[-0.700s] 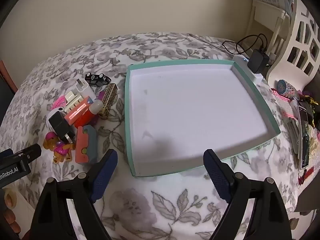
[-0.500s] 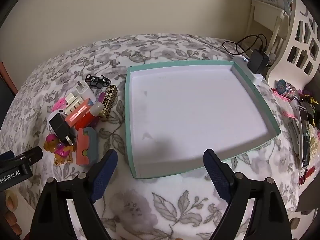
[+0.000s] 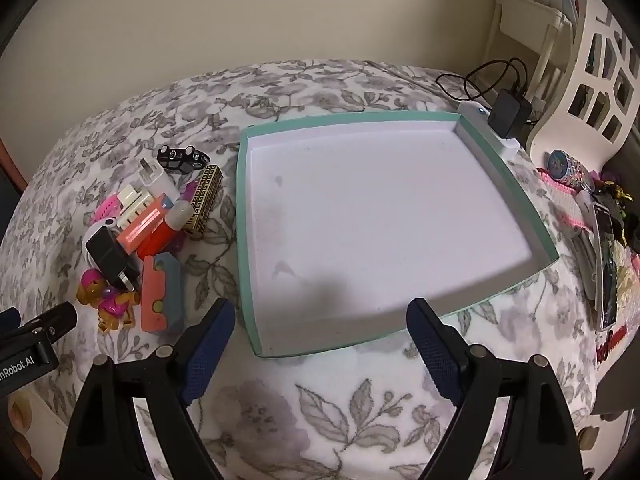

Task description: Organize rigid objects

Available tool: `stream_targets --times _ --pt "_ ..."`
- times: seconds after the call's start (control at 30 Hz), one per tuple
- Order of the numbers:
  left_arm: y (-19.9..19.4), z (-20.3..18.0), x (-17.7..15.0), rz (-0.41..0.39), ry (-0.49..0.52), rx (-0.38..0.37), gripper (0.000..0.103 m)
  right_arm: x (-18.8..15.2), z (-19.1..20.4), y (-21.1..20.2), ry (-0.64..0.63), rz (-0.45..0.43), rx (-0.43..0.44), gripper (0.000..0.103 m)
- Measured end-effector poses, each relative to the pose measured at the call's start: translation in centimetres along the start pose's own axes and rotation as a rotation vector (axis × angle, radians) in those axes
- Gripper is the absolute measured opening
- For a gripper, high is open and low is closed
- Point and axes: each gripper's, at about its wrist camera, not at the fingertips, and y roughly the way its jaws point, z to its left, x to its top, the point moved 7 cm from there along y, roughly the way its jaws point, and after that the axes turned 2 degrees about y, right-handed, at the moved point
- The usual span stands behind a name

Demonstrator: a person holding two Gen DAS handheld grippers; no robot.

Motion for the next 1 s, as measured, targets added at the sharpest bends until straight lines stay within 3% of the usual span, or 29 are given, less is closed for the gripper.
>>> stream_targets --times 0.33,1.0 --pt "0.14 0.21 0.01 0.009 -0.012 -0.009 0.103 0.14 -0.05 -0.19 -0.003 -0.003 -0.002 0.088" --pt "-0.27 -0.1 0.66 -0.062 -0.015 -0.047 0.103 0.18 -0.29 0.02 0.005 -0.006 -0.009 0.088"
